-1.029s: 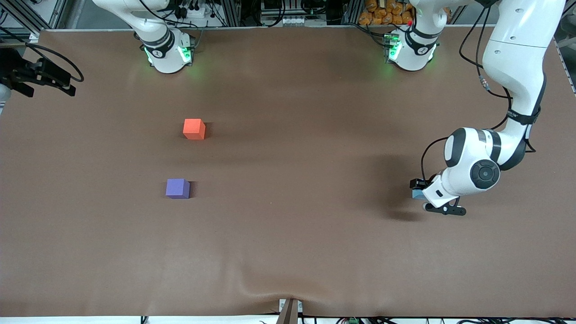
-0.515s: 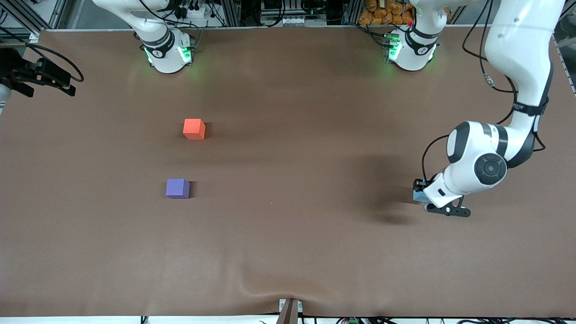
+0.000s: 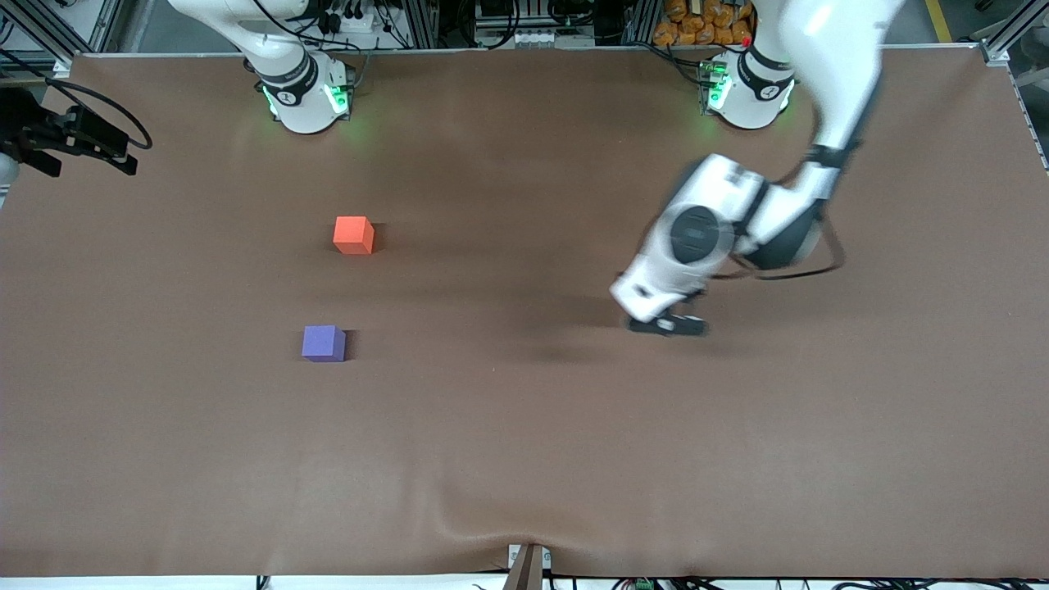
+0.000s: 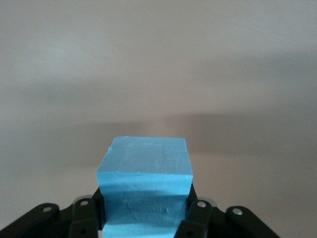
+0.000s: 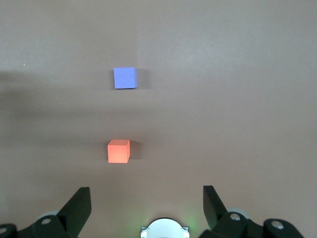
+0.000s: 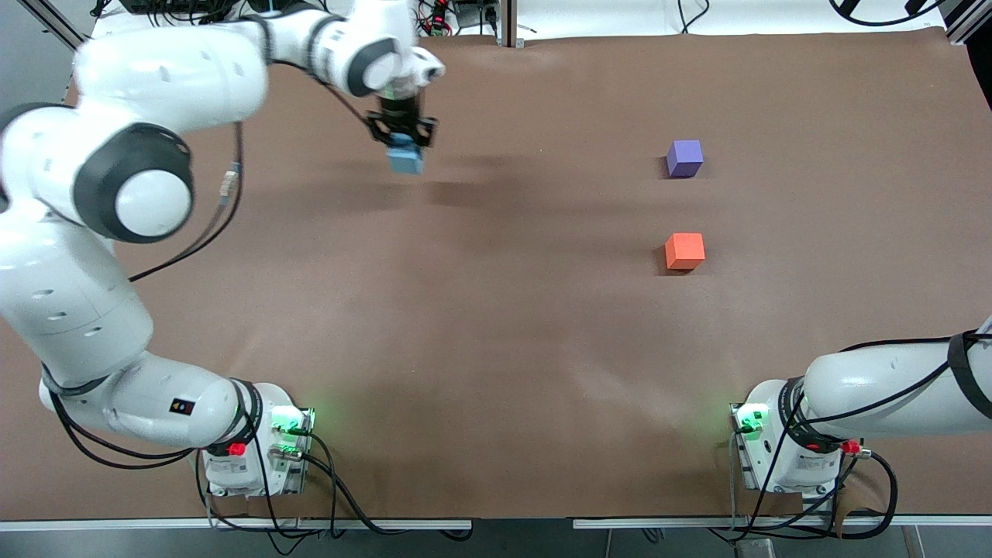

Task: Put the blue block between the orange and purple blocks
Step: 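Carry the blue block toward the middle with the left gripper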

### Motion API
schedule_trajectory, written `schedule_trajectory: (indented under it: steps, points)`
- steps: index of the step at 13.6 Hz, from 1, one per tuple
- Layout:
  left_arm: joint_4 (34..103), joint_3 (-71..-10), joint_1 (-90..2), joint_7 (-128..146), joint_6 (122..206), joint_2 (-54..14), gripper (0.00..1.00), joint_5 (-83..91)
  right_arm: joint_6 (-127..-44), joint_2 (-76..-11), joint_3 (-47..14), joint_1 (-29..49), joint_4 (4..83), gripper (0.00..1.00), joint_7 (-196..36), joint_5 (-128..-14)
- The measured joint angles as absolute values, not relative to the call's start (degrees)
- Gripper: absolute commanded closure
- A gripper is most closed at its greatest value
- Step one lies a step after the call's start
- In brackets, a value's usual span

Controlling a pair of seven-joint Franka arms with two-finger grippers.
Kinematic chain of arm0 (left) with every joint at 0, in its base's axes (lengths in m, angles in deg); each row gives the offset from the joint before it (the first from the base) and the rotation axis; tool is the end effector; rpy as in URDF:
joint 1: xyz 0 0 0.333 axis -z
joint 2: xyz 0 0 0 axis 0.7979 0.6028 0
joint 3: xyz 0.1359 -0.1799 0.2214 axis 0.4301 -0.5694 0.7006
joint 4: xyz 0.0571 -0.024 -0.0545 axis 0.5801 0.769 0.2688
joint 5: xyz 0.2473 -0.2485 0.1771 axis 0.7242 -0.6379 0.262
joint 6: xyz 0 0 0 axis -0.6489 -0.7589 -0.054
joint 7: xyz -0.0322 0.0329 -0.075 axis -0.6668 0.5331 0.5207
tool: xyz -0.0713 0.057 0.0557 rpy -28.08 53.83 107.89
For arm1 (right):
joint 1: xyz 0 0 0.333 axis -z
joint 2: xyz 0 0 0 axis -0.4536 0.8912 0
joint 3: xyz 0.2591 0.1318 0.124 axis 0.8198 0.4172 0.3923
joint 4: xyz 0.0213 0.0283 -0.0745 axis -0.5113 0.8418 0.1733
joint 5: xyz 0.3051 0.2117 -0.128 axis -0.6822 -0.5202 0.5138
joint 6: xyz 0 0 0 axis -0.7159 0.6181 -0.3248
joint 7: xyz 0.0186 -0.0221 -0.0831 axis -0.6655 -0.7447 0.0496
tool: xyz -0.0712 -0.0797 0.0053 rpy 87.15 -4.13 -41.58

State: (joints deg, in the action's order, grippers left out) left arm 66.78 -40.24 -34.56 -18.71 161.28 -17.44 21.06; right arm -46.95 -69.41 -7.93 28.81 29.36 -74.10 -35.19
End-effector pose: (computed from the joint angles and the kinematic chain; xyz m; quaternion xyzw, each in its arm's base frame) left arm 0.5371 -0.3629 0.3068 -0.9954 0.0445 0.0755 0.0374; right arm 0.5152 0.0134 0.6749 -0.9990 -0.0023 0.0432 0.0092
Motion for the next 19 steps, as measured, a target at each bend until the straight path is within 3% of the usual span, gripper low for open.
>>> schedule_trajectory:
  steps: [4,6,7,8,9,15,19]
  points:
    - [56.87,-39.86,-25.14,-32.21,160.6,-7.39,0.92,21.06,-46.95,-69.41,-7.93,28.83,29.36,0.0,-74.1,-35.19]
    - [52.04,-39.73,-21.9,-35.78,160.6,-1.91,0.81,21.06,-46.95,-69.41,-7.92,28.83,29.36,0.0,-74.1,-35.19]
    - [50.78,-39.68,-20.57,-36.43,160.61,0.11,0.56,21.06,-46.95,-69.41,-7.92,28.83,29.36,0.0,-74.1,-35.19]
    - [50.0,-39.61,-19.46,-36.64,160.62,1.56,0.14,21.06,-46.95,-69.41,-7.92,28.83,29.36,0.0,-74.1,-35.19]
    - [49.57,-39.41,-18.6,-36.7,160.63,2.43,0.0,21.08,-46.95,-69.41,-7.92,28.84,29.36,0.0,-74.1,-35.19]
    - [46.92,-37.64,-18.79,-36.7,159.44,0.84,0.0,21.24,-46.93,-68.73,-7.95,29.23,29.37,0.0,-74.1,-35.19]
    - [45.74,-36.12,-25.49,-33.75,154.93,-7.41,0.0,21.8,-46.94,-66.41,-7.8,29.24,29.39,0.0,-74.11,-35.19]
